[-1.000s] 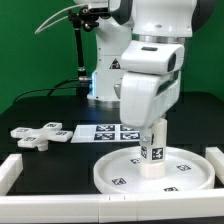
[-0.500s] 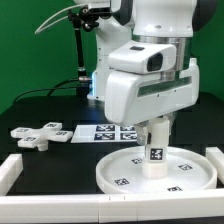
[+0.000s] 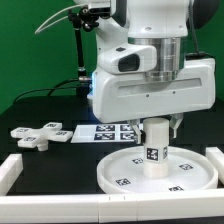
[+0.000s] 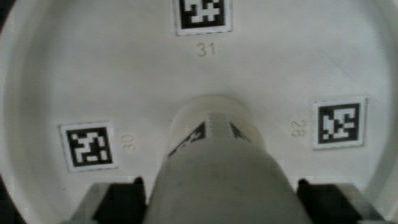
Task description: Assemble round table
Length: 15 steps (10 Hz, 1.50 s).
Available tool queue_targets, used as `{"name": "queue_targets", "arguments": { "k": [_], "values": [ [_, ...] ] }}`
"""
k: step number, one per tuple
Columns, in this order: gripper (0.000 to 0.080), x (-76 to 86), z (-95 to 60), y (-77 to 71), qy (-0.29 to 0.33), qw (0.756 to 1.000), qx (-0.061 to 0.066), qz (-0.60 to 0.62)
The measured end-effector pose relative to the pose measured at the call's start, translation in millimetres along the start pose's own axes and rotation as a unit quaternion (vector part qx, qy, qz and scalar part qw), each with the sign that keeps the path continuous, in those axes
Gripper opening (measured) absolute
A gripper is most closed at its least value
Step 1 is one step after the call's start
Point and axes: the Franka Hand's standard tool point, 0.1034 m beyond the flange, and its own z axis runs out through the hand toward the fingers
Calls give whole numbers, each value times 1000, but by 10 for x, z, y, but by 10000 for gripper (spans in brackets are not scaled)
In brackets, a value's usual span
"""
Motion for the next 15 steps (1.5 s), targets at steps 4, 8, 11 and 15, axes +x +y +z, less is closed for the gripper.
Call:
{"name": "queue_targets", "arguments": {
  "k": [4,8,11,15],
  "values": [
    [409,-5,5,-15,-1,982,17,189],
    [409,-4,6,-24,-3,956,24,293],
    [409,-10,9,-23,-12,901,50,432],
    [409,-5,11,-50,-34,773,80,628]
  ]
}}
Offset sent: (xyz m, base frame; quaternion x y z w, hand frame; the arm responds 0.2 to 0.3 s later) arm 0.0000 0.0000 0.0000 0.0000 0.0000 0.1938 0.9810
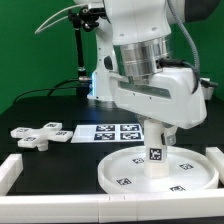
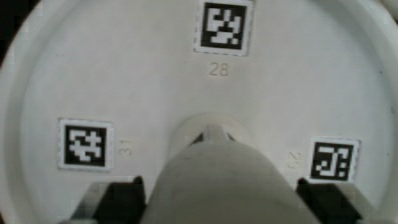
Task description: Assemble round table
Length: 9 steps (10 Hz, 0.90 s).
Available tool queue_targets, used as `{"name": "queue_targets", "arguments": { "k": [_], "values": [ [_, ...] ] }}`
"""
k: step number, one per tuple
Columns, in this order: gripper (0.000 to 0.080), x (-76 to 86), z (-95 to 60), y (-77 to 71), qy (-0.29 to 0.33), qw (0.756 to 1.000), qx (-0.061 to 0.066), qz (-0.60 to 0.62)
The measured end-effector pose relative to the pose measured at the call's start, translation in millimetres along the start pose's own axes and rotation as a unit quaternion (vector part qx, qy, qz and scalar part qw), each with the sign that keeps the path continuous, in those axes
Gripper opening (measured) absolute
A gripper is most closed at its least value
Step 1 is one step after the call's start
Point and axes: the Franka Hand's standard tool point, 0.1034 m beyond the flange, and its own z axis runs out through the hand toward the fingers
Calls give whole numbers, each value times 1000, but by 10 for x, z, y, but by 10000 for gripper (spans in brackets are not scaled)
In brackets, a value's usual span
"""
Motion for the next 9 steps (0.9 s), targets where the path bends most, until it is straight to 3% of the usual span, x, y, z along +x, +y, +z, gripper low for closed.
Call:
{"name": "queue_targets", "arguments": {
  "k": [4,5,6,9],
  "values": [
    [409,-23,-13,-15,-14,993,1,114],
    [476,-19,-12,-13,-13,996,2,84],
    [607,-6,-9,-4,-13,998,1,61],
    [641,11,5,14,-12,999,2,-38]
  ]
}}
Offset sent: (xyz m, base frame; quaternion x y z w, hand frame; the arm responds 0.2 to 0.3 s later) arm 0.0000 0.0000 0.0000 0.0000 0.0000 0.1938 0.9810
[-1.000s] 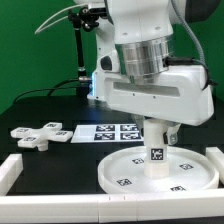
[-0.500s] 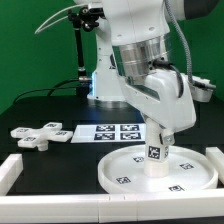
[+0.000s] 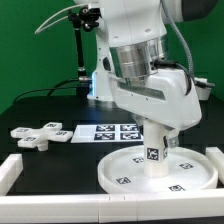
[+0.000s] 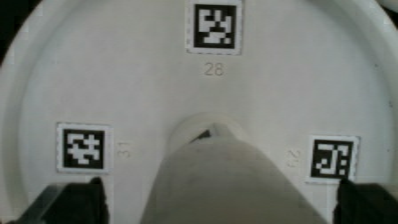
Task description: Assemble round table
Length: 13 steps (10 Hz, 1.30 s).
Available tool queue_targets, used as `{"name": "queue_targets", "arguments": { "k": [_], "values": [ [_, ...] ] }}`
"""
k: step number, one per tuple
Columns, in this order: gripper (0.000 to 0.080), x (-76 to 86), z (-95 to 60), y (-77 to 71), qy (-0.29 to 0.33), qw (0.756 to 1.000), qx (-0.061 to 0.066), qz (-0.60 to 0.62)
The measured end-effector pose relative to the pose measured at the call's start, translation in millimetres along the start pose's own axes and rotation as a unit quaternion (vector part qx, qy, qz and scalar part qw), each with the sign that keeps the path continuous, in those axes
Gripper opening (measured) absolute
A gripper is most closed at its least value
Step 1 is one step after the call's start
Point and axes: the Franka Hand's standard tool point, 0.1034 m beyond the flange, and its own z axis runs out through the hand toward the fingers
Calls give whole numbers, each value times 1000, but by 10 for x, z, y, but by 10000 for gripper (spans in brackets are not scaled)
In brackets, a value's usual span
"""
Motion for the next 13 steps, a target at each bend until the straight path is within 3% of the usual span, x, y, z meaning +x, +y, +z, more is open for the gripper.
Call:
{"name": "queue_targets", "arguments": {
  "k": [3,6,7,9,13],
  "values": [
    [649,9,-5,0,4,991,-5,-134],
    [649,15,-69,-43,22,943,-27,-332],
    [649,1,-101,-68,26,915,-33,-401],
    [649,7,-98,-62,23,888,-35,-458],
    [649,16,-89,-51,17,811,-38,-583]
  ]
}}
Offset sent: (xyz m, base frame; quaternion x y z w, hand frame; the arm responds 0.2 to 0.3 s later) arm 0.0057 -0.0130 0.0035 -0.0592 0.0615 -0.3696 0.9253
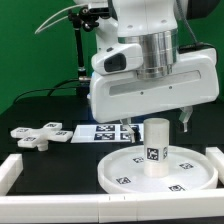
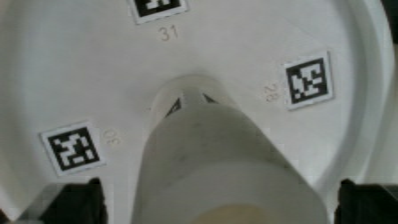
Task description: Assemble round table
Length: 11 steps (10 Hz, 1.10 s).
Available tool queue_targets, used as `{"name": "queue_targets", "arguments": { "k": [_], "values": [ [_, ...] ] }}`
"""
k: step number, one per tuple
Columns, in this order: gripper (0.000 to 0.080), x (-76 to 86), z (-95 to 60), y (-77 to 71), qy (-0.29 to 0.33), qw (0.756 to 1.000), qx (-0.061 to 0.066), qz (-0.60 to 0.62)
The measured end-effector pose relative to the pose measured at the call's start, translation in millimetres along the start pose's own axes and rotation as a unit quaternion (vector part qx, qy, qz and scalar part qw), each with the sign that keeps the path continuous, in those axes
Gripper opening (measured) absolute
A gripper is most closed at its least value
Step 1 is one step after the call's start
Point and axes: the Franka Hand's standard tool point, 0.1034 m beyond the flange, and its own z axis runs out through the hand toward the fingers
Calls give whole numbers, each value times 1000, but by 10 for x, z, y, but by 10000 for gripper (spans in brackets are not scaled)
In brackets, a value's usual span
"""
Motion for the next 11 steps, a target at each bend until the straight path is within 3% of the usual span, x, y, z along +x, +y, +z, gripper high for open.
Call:
{"name": "queue_targets", "arguments": {
  "k": [2,6,10,11],
  "values": [
    [649,8,-4,5,-4,991,-14,-134],
    [649,-2,32,-14,-22,953,-18,-300],
    [649,-13,32,36,-28,897,-18,-440],
    [649,6,23,47,-31,860,-26,-508]
  ]
}}
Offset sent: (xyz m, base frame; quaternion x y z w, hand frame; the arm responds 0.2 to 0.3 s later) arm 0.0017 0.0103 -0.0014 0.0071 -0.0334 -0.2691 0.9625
